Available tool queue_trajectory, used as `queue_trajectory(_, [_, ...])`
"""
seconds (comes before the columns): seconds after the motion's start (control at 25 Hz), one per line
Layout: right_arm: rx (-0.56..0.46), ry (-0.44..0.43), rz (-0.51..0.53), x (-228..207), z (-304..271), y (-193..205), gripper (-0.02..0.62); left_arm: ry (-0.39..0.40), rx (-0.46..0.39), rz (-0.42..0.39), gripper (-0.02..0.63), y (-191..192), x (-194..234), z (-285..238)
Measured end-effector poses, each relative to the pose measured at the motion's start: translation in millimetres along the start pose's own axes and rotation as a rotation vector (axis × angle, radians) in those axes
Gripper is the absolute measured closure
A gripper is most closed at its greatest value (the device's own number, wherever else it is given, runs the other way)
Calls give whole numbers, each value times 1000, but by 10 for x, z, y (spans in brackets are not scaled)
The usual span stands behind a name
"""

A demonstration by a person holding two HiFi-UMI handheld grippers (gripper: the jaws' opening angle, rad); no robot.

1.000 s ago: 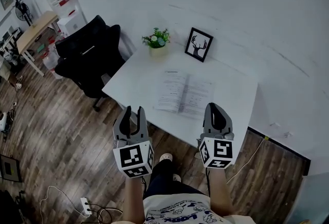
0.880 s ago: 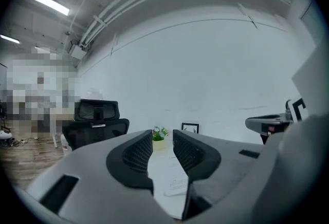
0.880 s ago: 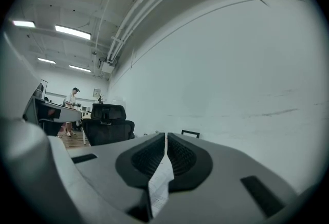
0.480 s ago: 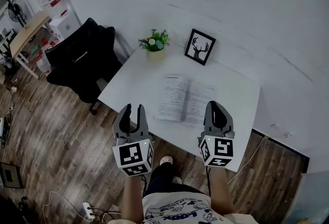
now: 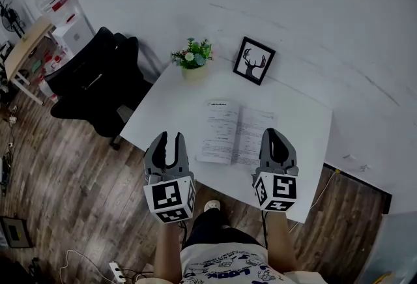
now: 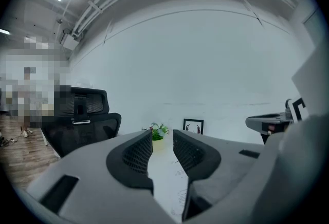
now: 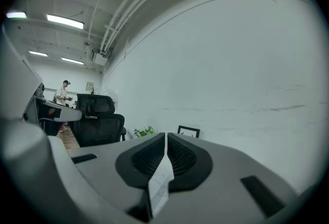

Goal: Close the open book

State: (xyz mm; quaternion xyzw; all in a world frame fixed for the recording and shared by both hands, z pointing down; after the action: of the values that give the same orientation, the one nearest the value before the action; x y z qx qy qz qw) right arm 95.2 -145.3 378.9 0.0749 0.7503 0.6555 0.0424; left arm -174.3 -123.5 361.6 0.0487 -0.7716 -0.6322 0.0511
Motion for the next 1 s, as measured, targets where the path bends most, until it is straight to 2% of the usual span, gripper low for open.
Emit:
queue_trajectory(0.44, [49,18,-16,70,-225,161,565,42,55,31,500,162,64,-300])
queue_trajectory(0.88, [84,-20,-9,-15,-308,223,565,54,92,120,500,320,-36,-348])
queue_trajectory(1.0, [94,-31,-8,-64,-306,238,565,67,104,194,499,412,-59,-344])
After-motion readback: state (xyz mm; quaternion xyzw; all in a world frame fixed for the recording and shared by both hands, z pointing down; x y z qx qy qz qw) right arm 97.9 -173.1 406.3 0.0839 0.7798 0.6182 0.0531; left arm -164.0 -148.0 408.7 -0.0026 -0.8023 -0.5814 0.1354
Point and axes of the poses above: the fingertips, and each gripper's own axes: z backward along the fingers, x to its left, y out of its underside, the point moved 10 cm from there along z, backward along the fingers, and after that the axes turned 3 degrees about y, right-handed, at the moved point
